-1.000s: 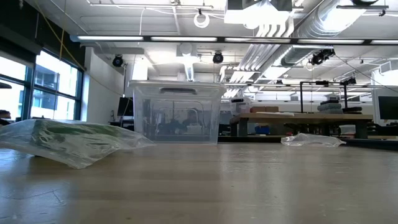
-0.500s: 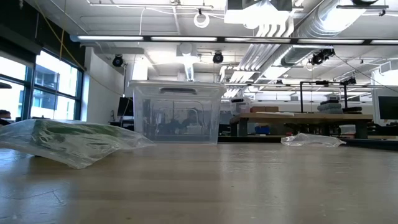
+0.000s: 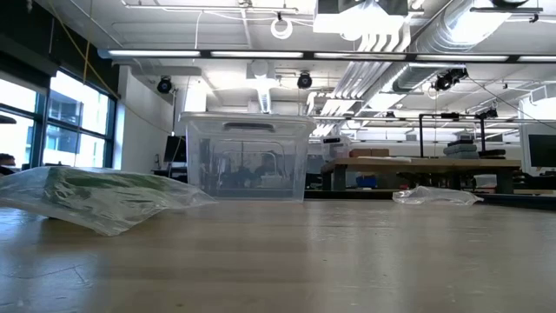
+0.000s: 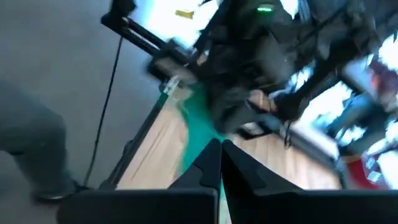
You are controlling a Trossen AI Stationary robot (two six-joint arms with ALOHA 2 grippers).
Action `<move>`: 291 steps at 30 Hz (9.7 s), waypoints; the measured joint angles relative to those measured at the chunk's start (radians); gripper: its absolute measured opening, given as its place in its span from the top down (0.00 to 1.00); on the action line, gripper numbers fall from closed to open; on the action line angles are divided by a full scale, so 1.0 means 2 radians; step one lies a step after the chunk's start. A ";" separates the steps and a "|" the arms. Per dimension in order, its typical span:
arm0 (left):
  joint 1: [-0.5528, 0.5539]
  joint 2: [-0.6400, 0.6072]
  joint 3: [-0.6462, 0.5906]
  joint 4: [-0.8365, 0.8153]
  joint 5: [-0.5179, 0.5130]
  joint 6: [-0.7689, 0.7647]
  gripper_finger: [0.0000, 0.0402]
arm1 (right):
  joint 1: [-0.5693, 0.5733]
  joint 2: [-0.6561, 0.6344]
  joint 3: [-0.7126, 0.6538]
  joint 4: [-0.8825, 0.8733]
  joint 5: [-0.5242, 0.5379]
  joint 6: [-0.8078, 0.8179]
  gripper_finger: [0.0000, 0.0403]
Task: Roll bandage
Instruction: Roll the dark green bandage
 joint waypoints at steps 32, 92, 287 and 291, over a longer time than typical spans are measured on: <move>-0.011 0.000 0.000 -0.052 0.129 -0.033 0.99 | -0.082 0.000 -0.049 -0.129 -0.167 0.250 1.00; 0.027 0.000 0.000 0.117 0.050 0.070 0.99 | 0.032 0.077 -0.054 0.113 0.304 0.003 1.00; 0.011 0.000 0.000 0.155 0.021 0.104 0.99 | 0.001 0.018 -0.076 -0.024 0.055 -0.082 0.91; 0.011 0.000 0.000 0.156 0.018 0.104 0.99 | 0.001 0.018 -0.076 -0.030 0.065 -0.084 0.80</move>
